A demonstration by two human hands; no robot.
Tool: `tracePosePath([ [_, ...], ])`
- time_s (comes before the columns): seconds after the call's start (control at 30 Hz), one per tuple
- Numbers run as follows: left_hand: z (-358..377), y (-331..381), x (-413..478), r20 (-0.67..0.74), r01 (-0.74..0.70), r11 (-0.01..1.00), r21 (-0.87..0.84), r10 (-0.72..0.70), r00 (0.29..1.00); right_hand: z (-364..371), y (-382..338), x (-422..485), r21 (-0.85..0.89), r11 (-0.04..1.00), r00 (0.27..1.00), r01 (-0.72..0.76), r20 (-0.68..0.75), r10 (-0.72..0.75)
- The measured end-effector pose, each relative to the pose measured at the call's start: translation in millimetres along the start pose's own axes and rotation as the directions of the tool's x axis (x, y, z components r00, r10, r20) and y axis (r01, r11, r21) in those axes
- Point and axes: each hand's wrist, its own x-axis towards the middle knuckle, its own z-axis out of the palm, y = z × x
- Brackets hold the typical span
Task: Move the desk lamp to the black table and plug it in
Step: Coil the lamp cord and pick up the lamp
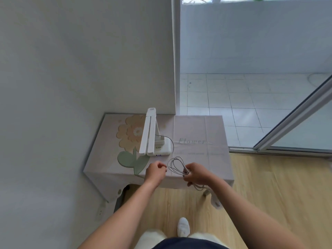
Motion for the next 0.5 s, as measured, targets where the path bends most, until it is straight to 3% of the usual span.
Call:
tracePosePath([
  [0.1,-12,-2,7,-0.071,-0.117,0.982,0.145,0.128,0.989,-8,0,-6,-0.328,0.943,0.996,0.058,-0.046,-0.077],
  [0.23,-21,0,22,-0.012,-0.309,0.893,0.326,0.331,0.944,-5,0,-13,-0.561,0.816,0.968,0.139,-0.098,-0.232],
  [0.37,-25,8,40,0.272,-0.569,0.634,0.524,0.508,0.817,1,-2,-23,-0.615,0.769,0.955,0.172,-0.089,-0.285],
  [0.5,-23,17,56,0.518,-0.716,0.34,0.61,0.512,0.685,10,-4,-31,-0.636,0.748,0.932,0.188,-0.124,-0.34],
])
